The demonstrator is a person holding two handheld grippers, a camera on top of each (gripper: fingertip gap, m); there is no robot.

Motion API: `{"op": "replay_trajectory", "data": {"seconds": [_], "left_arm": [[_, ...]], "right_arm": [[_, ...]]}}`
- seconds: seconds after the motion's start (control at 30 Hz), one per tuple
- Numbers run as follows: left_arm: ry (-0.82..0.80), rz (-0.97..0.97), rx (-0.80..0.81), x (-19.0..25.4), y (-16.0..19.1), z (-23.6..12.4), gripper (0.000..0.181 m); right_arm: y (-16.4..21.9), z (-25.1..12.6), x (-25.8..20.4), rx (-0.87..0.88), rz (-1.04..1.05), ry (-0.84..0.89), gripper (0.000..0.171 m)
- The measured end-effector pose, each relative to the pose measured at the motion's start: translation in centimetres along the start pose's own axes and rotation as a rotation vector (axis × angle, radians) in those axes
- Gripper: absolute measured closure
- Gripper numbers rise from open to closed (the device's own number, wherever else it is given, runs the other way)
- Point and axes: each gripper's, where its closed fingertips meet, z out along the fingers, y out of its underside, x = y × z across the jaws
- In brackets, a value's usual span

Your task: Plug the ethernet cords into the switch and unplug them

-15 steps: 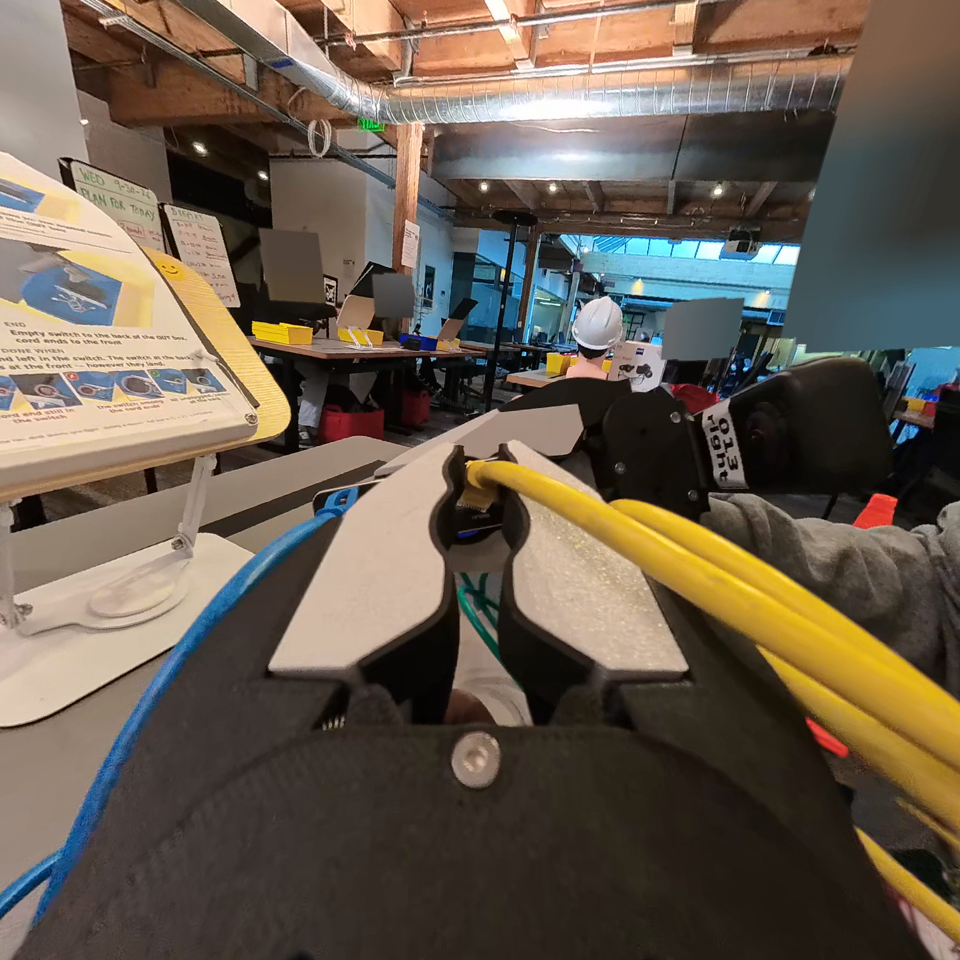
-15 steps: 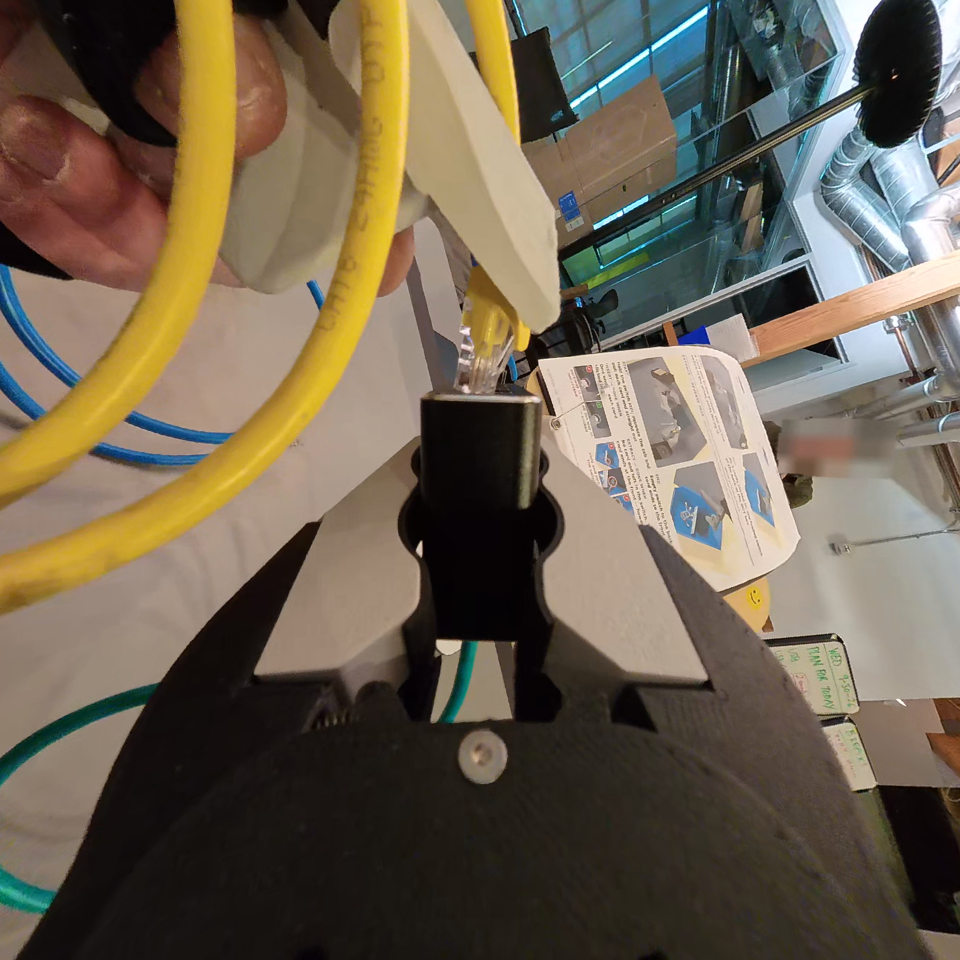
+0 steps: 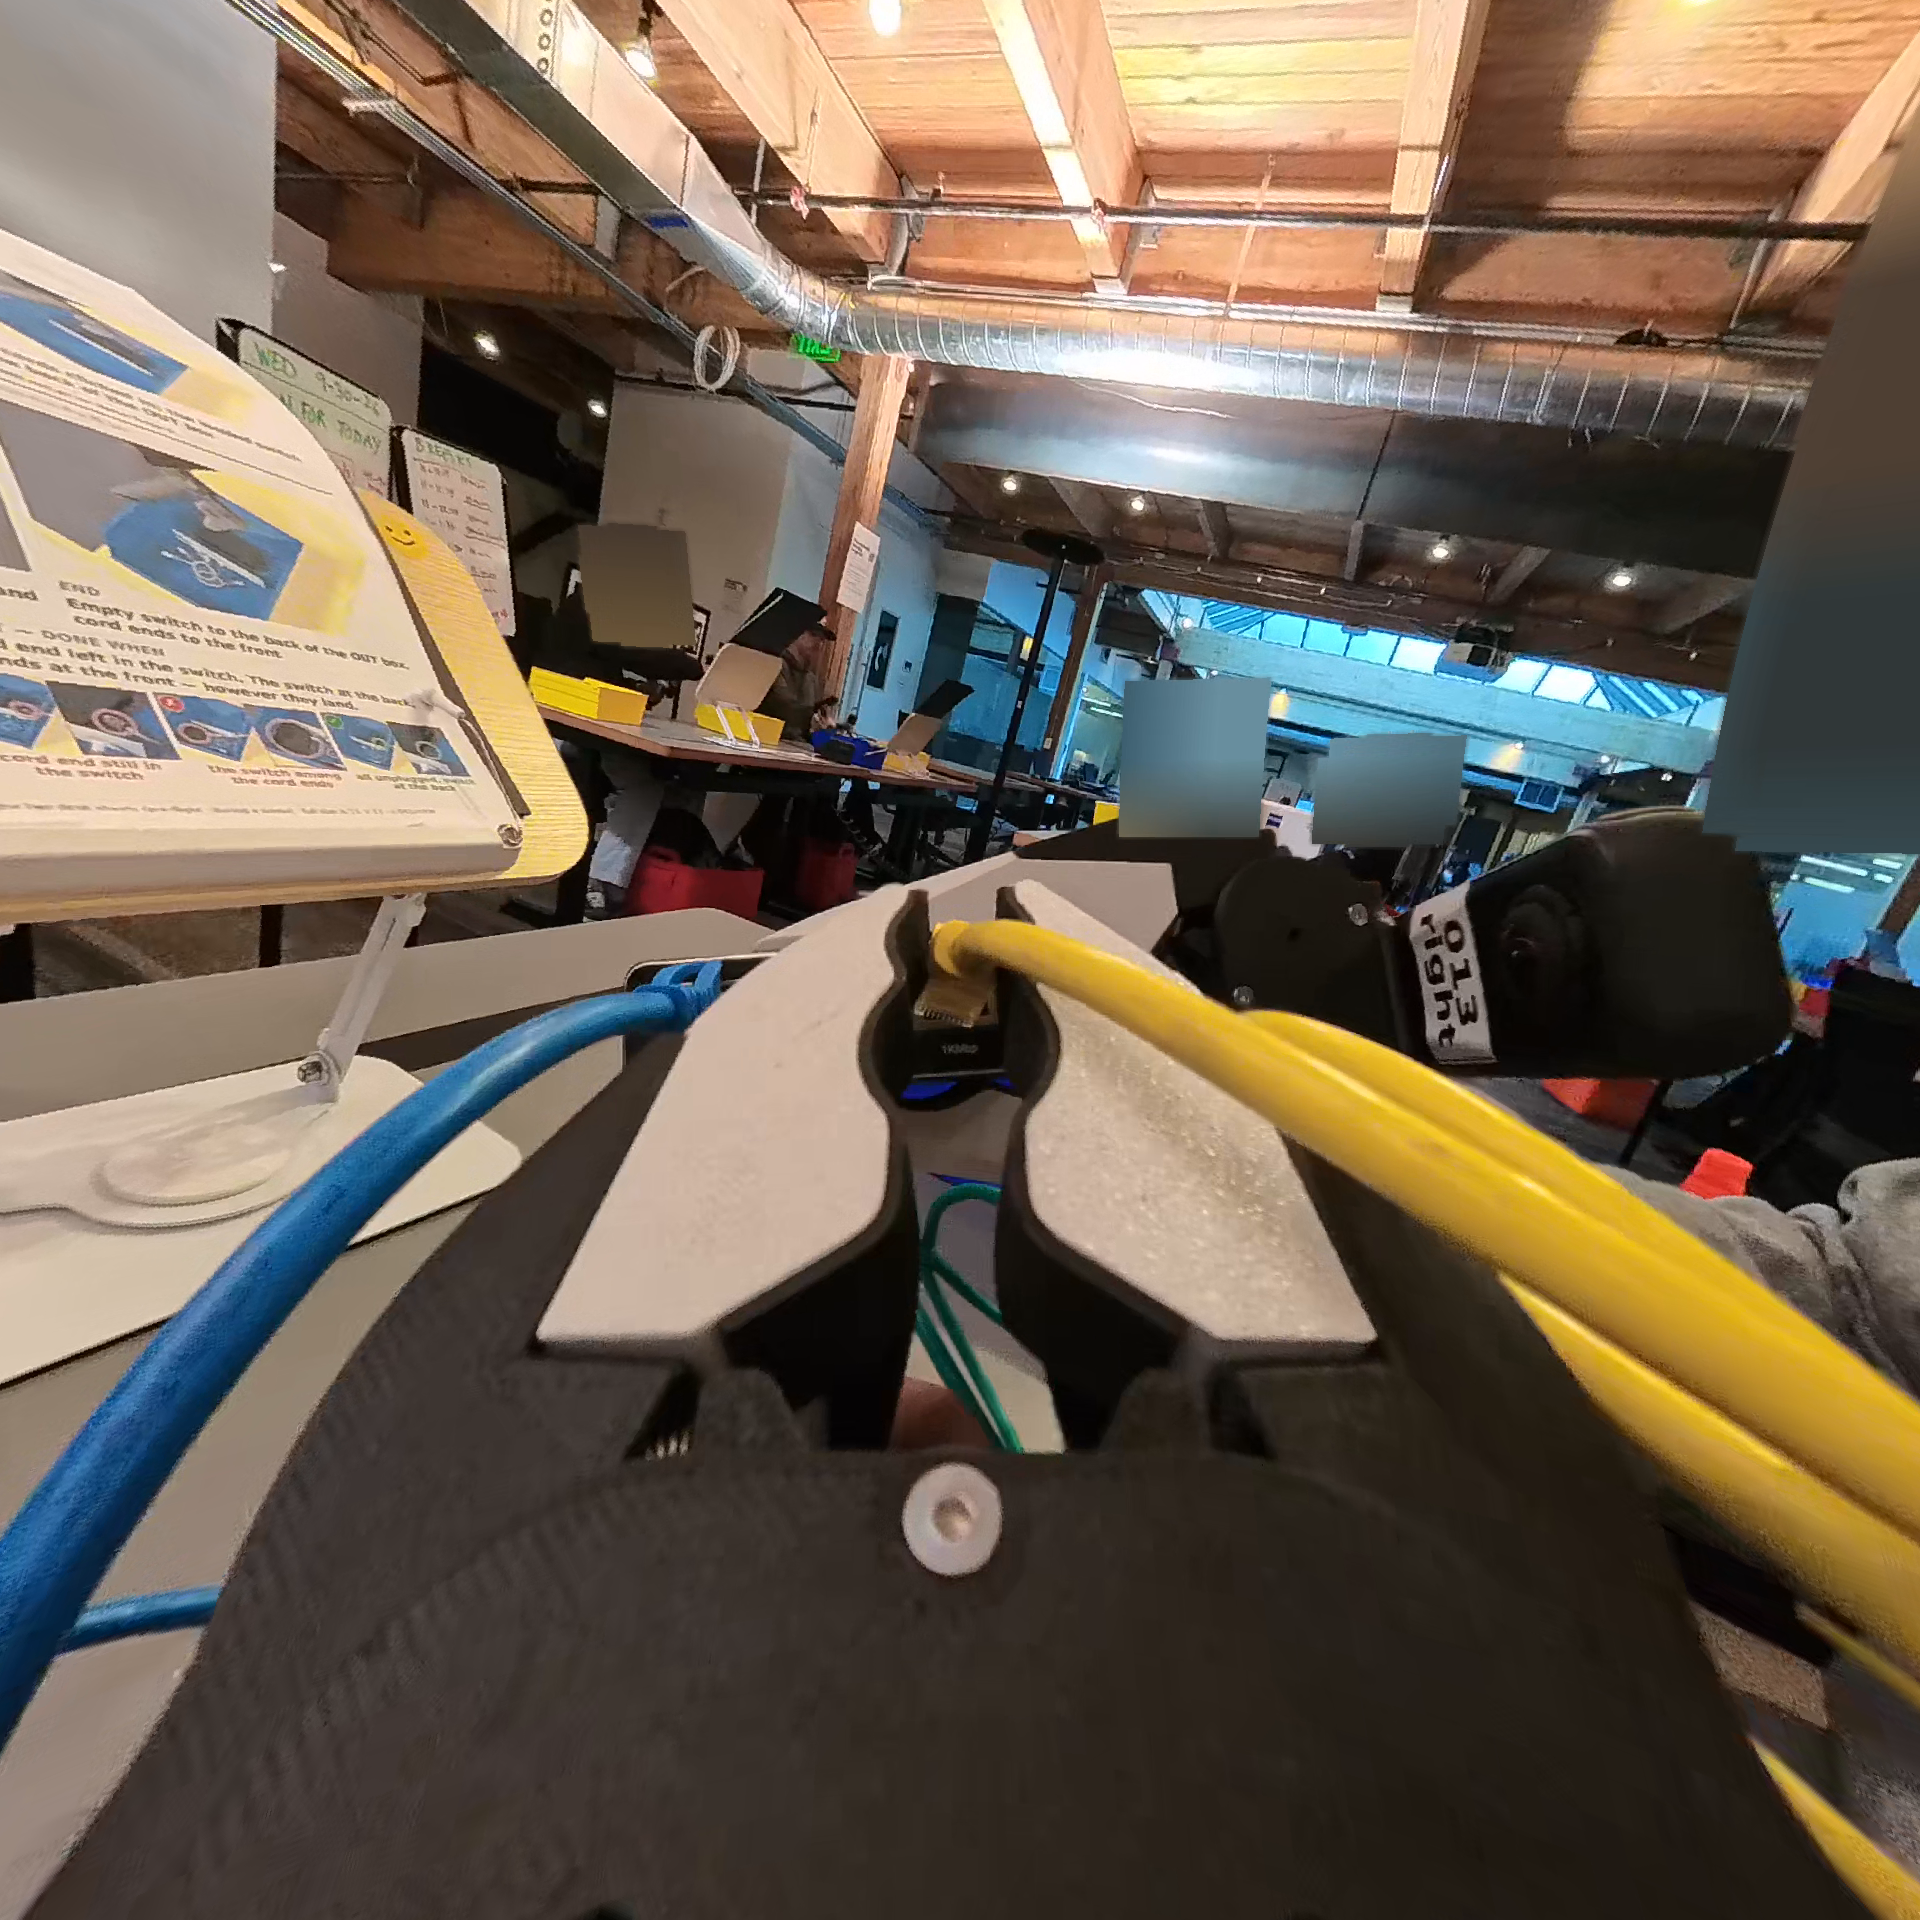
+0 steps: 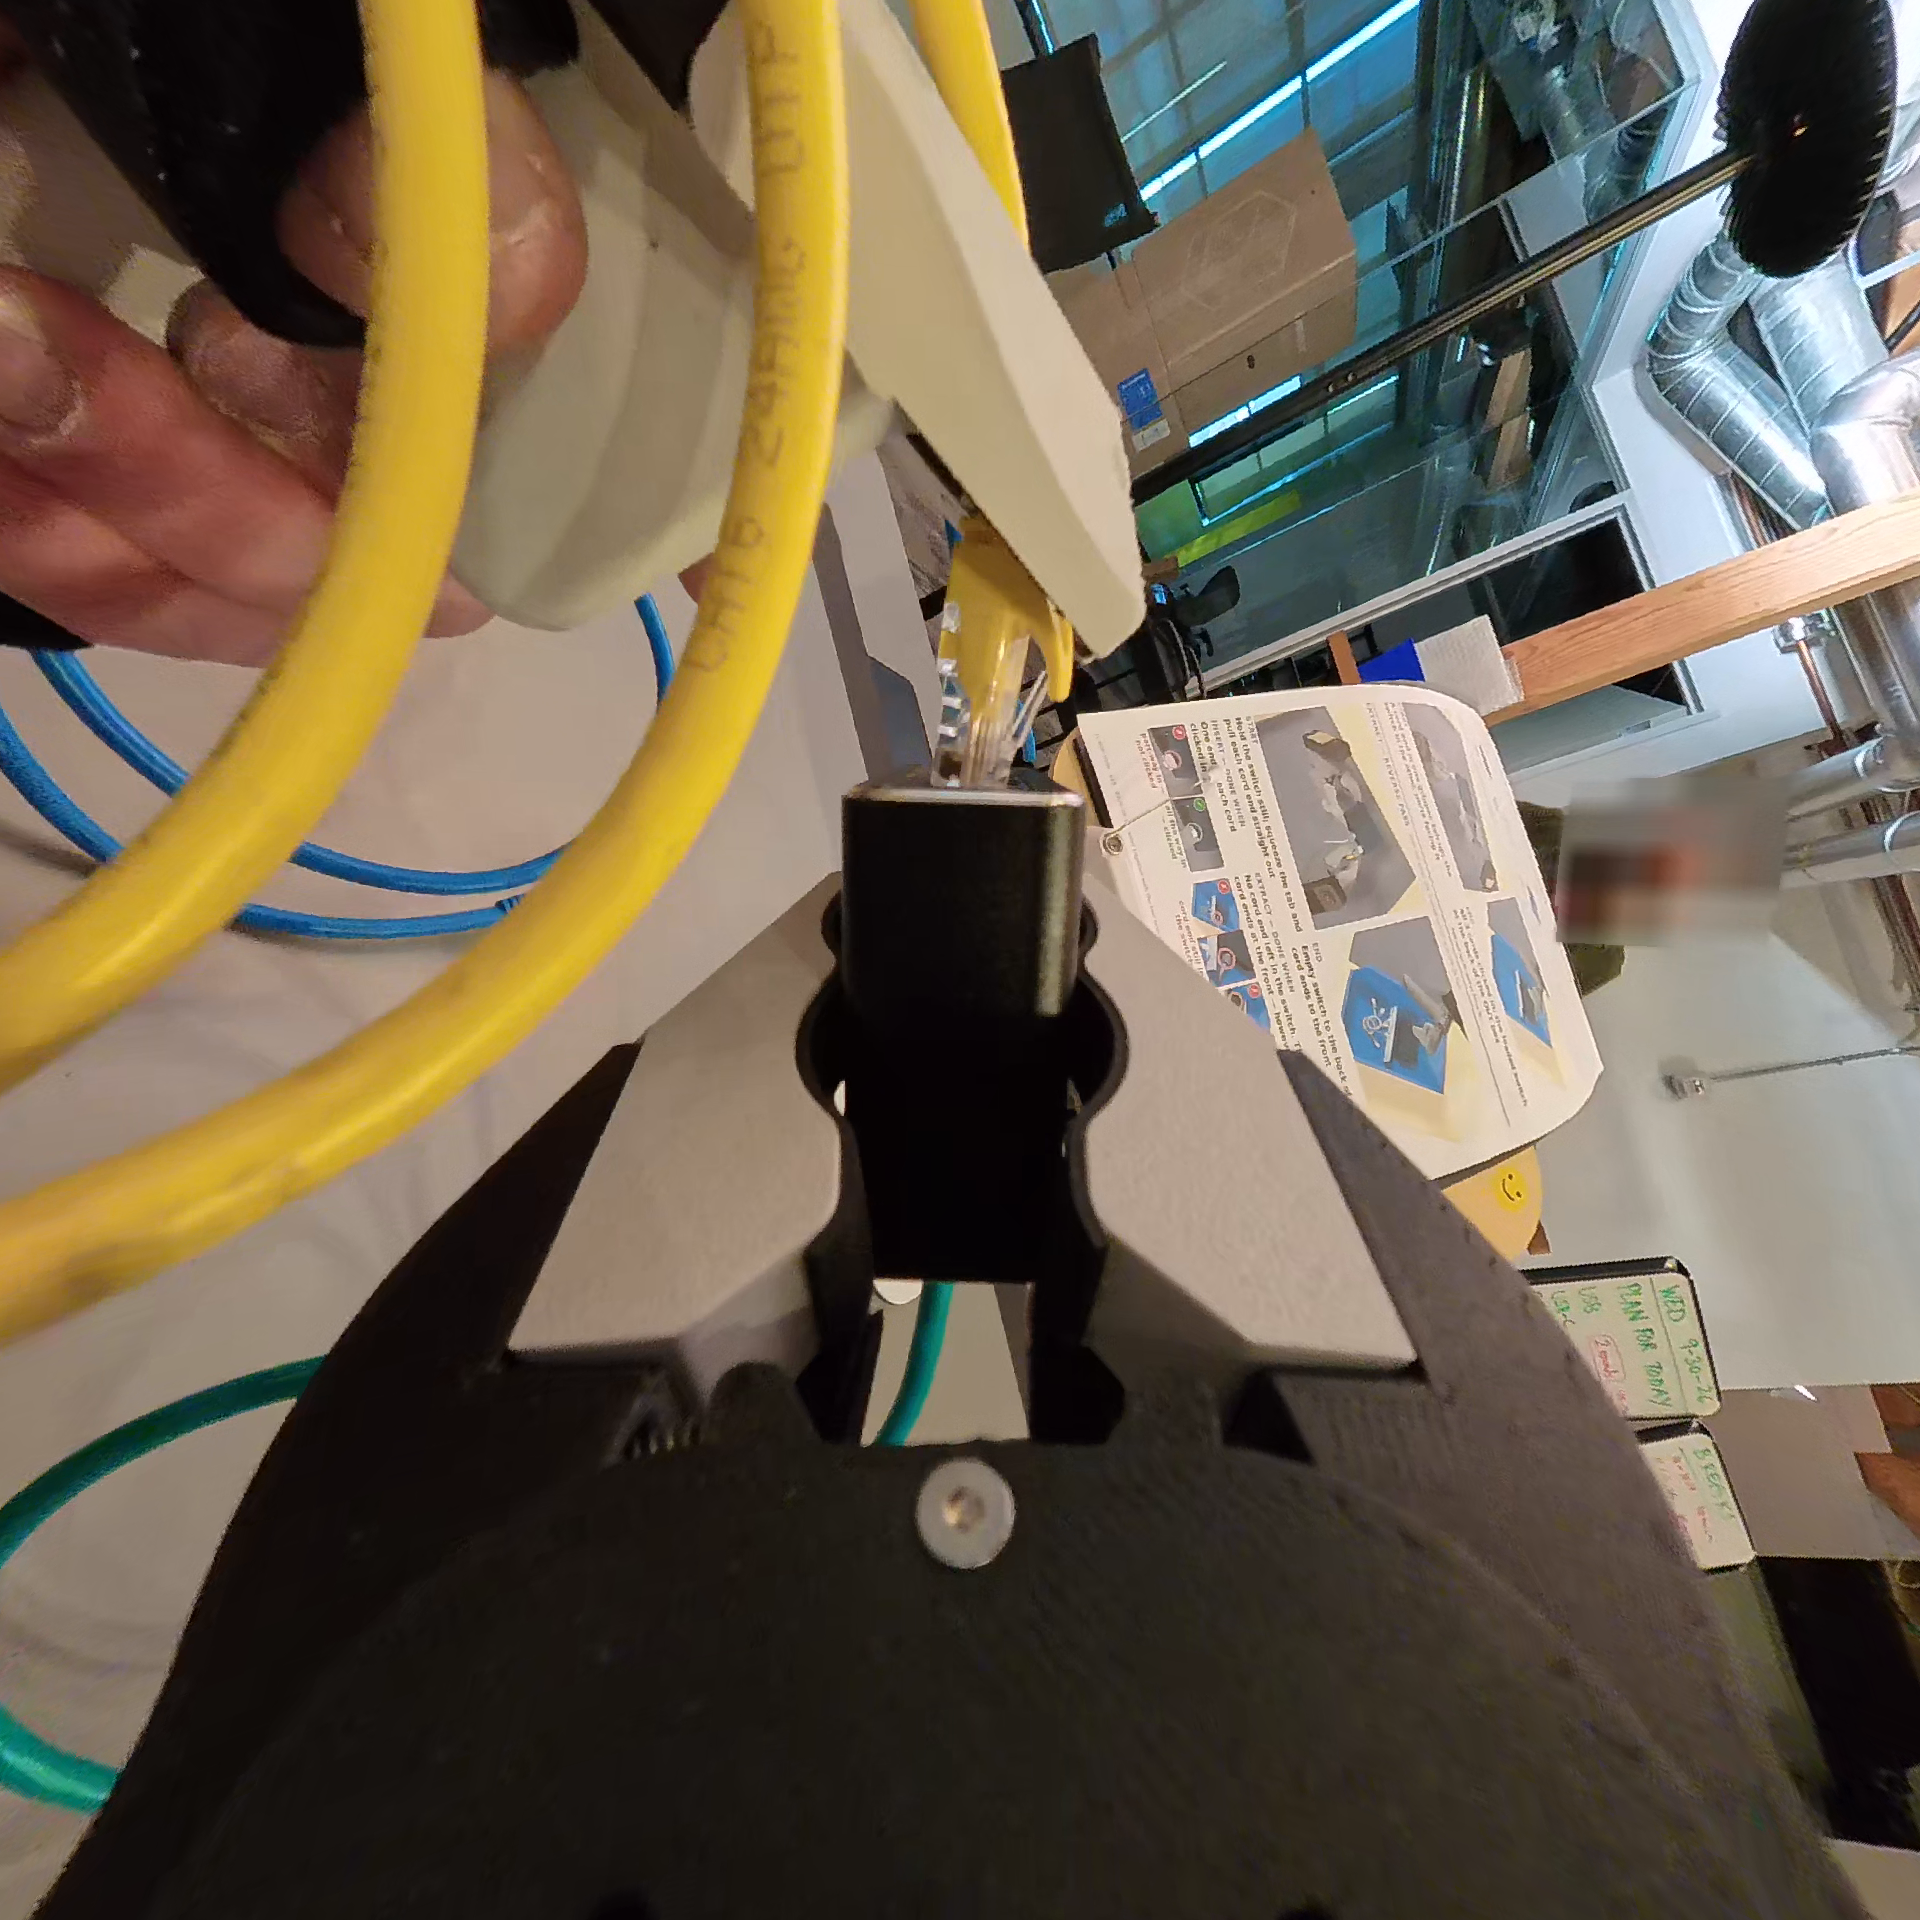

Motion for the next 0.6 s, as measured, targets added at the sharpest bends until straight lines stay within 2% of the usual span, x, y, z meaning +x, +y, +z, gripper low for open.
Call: {"op": "replay_trajectory", "data": {"seconds": [0.33, 0.6], "left_arm": [[0.002, -0.035, 0.026, 0.05, 0.29, -0.01, 0.169], [0.057, 0.001, -0.040, 0.39, 0.74, 0.05, 0.169]], "right_arm": [[0.22, 0.08, -0.22, -0.009, 0.004, -0.013, 0.140], [0.45, -0.02, -0.40, -0.013, -0.005, -0.025, 0.140]]}}
